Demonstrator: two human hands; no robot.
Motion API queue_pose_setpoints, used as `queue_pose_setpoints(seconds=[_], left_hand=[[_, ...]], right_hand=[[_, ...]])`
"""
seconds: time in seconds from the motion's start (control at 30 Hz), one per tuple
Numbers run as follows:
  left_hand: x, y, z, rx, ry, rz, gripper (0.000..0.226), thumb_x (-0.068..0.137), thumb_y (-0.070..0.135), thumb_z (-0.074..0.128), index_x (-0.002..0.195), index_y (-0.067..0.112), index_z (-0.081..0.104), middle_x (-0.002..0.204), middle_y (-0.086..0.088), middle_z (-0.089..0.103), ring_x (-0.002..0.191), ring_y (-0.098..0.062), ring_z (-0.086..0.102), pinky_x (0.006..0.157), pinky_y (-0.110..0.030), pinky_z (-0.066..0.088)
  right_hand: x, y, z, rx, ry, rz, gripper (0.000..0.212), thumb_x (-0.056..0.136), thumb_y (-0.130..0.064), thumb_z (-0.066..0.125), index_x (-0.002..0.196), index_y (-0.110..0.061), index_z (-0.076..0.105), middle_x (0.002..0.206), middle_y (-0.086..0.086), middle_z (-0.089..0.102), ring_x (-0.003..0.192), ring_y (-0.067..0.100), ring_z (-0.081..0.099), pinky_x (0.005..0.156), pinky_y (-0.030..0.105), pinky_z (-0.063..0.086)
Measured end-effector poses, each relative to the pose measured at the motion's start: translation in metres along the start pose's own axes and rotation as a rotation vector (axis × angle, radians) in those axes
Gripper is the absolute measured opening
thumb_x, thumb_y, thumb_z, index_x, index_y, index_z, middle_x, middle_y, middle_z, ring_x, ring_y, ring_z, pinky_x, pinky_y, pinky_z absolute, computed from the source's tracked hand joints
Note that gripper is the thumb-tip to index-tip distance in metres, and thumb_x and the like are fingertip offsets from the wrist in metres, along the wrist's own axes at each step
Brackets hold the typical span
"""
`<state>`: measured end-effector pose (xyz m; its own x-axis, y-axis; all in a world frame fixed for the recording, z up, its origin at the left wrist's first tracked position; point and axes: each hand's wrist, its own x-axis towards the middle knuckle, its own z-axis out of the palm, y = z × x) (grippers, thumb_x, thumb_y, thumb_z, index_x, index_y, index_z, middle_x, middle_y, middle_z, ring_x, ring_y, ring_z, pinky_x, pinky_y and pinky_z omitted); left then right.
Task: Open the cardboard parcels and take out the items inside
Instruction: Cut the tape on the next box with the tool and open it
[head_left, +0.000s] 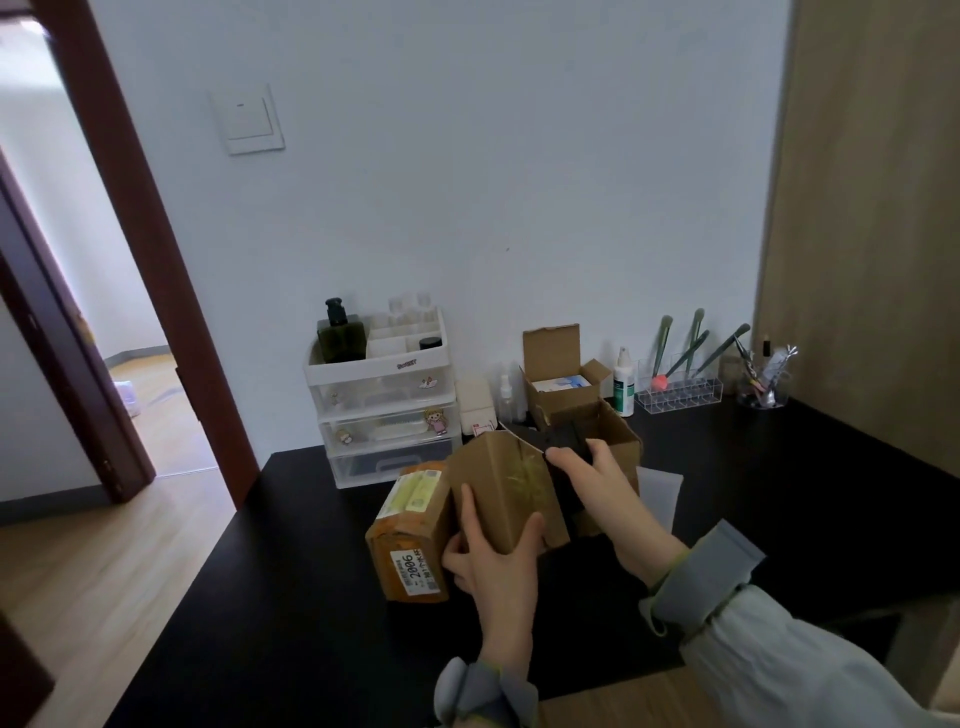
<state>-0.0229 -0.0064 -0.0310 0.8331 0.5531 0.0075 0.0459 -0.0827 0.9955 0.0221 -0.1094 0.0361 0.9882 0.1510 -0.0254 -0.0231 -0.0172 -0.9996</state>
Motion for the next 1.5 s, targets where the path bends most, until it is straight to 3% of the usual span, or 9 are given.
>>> queue_pose_setpoints(seconds=[0.07,0.2,0.33,0.53,0.77,0.93,1.13,1.27,1.5], left_hand=[[-0.002,-0.001,-0.001,-0.014,0.002,-0.014,0.086,0.076,0.043,0.072,0.139,0.056,0.016,0.141,-0.005,0.015,0.128,-0.034,0.026,0.102,-0.044,0.03],[-0.004,-0.001,0.002,-0.097,0.005,-0.068,0.078,0.078,0.041,0.071,0.136,0.058,0.022,0.14,-0.003,0.016,0.126,-0.033,0.028,0.097,-0.041,0.031],[-0.003,0.002,0.004,-0.213,0.017,-0.154,0.072,0.08,0.039,0.069,0.137,0.053,0.027,0.144,-0.006,0.014,0.128,-0.035,0.027,0.091,-0.038,0.031],[-0.007,0.003,0.007,-0.259,0.049,-0.145,0.073,0.08,0.036,0.07,0.138,0.051,0.029,0.144,-0.007,0.014,0.129,-0.035,0.027,0.089,-0.036,0.031],[-0.013,0.006,0.012,-0.223,0.066,-0.094,0.069,0.081,0.036,0.069,0.137,0.051,0.031,0.141,-0.005,0.017,0.126,-0.034,0.028,0.095,-0.04,0.032],[-0.02,0.003,0.02,-0.196,0.062,-0.025,0.058,0.08,0.037,0.07,0.125,0.056,0.039,0.136,0.001,0.018,0.124,-0.029,0.028,0.093,-0.037,0.032],[-0.013,0.007,0.016,-0.286,0.069,-0.037,0.043,0.078,0.035,0.072,0.094,0.065,0.046,0.121,0.008,0.021,0.122,-0.027,0.033,0.095,-0.035,0.035],[-0.012,0.004,0.013,-0.3,0.085,0.0,0.046,0.077,0.033,0.074,0.094,0.066,0.045,0.12,0.009,0.02,0.118,-0.02,0.031,0.096,-0.034,0.033],[-0.012,-0.002,0.01,-0.318,0.101,0.06,0.05,0.074,0.03,0.077,0.095,0.065,0.048,0.118,0.01,0.021,0.114,-0.014,0.03,0.096,-0.031,0.033]], right_hand=[[0.0,0.007,0.003,-0.053,0.044,-0.042,0.03,0.088,-0.035,0.057,0.114,-0.024,0.046,0.103,-0.002,0.06,0.091,0.012,0.059,0.068,0.027,0.046],[-0.004,0.016,0.001,-0.417,0.153,-0.234,0.018,0.091,-0.03,0.054,0.107,-0.022,0.051,0.095,-0.006,0.064,0.089,0.012,0.061,0.078,0.033,0.05],[-0.015,0.023,-0.004,-0.68,0.235,-0.364,0.013,0.093,-0.029,0.051,0.104,-0.022,0.053,0.089,-0.003,0.068,0.078,0.012,0.064,0.07,0.038,0.056],[-0.024,0.021,-0.006,-0.876,0.298,-0.431,0.02,0.095,-0.032,0.046,0.11,-0.019,0.049,0.087,0.001,0.069,0.08,0.02,0.066,0.07,0.042,0.055],[-0.024,0.006,-0.006,-1.003,0.22,-0.478,0.014,0.097,-0.027,0.045,0.108,-0.019,0.048,0.091,-0.001,0.065,0.075,0.013,0.059,0.062,0.024,0.047],[-0.016,-0.017,-0.005,-1.127,0.168,-0.451,0.015,0.096,-0.018,0.045,0.11,-0.014,0.049,0.096,0.008,0.065,0.086,0.025,0.064,0.075,0.037,0.055],[-0.014,-0.021,-0.018,-1.079,0.056,-0.396,0.019,0.095,-0.019,0.047,0.113,-0.014,0.051,0.102,0.008,0.065,0.093,0.025,0.062,0.083,0.036,0.053],[-0.02,-0.015,-0.026,-1.019,0.035,-0.419,0.025,0.095,-0.02,0.049,0.12,-0.017,0.052,0.105,0.005,0.065,0.094,0.02,0.062,0.084,0.036,0.054],[-0.016,-0.008,-0.02,-0.923,0.094,-0.497,0.022,0.094,-0.019,0.051,0.116,-0.015,0.054,0.102,0.005,0.068,0.088,0.015,0.064,0.068,0.019,0.048]])
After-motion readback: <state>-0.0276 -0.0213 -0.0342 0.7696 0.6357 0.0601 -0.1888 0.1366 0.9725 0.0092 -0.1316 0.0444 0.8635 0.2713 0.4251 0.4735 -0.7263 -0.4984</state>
